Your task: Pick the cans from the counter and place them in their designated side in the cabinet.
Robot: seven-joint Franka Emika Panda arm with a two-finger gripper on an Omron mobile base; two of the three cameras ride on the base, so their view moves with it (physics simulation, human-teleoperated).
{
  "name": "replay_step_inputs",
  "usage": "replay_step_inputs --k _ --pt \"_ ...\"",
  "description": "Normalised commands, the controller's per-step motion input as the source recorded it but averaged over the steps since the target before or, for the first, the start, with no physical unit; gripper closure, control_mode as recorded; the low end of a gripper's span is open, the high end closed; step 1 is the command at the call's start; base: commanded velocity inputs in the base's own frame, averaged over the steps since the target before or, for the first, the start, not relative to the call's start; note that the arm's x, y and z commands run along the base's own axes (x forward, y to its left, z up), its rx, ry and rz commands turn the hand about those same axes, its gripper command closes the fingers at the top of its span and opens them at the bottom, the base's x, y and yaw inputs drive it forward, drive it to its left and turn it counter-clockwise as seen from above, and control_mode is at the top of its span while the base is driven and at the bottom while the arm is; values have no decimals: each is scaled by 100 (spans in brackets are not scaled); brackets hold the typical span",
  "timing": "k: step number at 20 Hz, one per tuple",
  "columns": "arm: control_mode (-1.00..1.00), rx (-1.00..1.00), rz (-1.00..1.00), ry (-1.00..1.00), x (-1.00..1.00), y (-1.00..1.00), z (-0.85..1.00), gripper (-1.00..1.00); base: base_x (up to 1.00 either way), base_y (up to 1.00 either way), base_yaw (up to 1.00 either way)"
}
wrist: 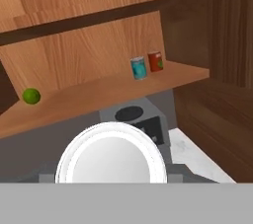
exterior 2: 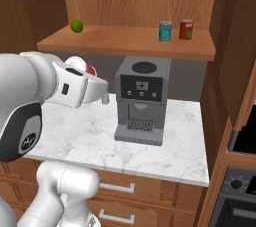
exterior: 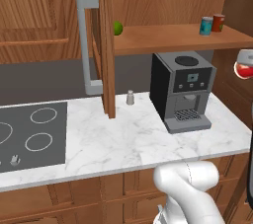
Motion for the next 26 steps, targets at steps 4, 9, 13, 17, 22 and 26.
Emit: replay_step_inputs --k 4,9,13,17,22,26 --pt "-100 0 -1 -4 1 5 12 100 0 0 0" --pt "-100 0 -1 -3 7 7 10 100 0 0 0" --pt "-100 0 -1 -3 12 5 10 100 0 0 0" --pt "-100 0 -2 -3 13 2 11 100 0 0 0" --pt "-100 0 -2 -2 17 1 10 100 0 0 0" --pt "-100 0 -2 -1 20 2 8 100 0 0 0"
